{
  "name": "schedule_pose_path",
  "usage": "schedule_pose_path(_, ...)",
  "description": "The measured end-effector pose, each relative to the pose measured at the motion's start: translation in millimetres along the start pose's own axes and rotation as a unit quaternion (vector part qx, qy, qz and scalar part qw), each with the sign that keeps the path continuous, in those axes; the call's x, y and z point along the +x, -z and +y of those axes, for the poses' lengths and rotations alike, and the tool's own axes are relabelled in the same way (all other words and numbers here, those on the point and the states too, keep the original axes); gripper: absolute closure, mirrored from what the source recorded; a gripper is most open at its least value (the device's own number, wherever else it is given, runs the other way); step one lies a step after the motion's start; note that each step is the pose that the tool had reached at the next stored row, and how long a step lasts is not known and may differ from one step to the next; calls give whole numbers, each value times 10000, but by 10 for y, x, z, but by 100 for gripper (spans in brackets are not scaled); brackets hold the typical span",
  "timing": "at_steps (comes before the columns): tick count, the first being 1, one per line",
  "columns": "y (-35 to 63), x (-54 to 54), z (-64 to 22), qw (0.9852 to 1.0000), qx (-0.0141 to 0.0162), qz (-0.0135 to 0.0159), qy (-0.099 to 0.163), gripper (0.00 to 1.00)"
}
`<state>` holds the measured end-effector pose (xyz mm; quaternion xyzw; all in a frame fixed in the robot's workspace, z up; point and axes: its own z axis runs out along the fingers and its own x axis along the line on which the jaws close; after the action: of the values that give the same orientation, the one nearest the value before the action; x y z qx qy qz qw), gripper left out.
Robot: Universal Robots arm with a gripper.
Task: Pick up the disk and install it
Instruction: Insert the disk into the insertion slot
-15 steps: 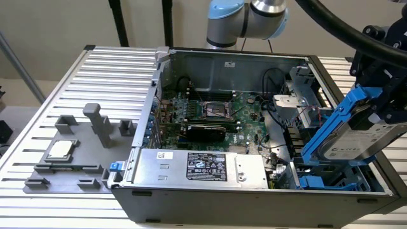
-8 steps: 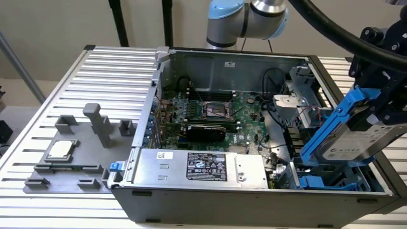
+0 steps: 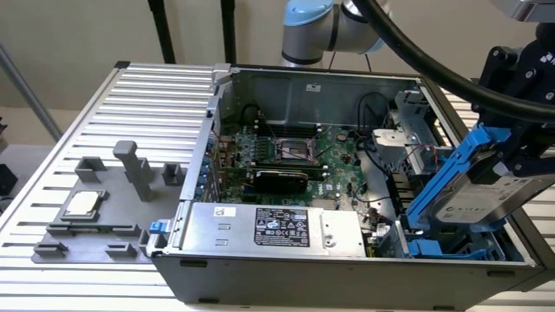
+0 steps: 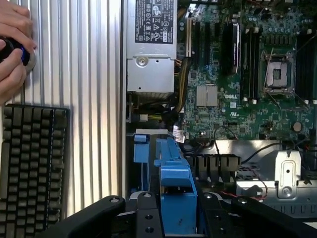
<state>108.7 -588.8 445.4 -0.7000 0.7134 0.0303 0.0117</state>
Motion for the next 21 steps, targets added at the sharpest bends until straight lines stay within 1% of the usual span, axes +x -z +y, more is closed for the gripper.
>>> schedule_pose_path(8,-35,4,0,10000,-1,10,-2,100)
schedule_pose_path(13,-61,11,-1,10000,-10,13,-2,100)
schedule_pose_path(21,-143,17,-4,10000,-12,13,-2,100)
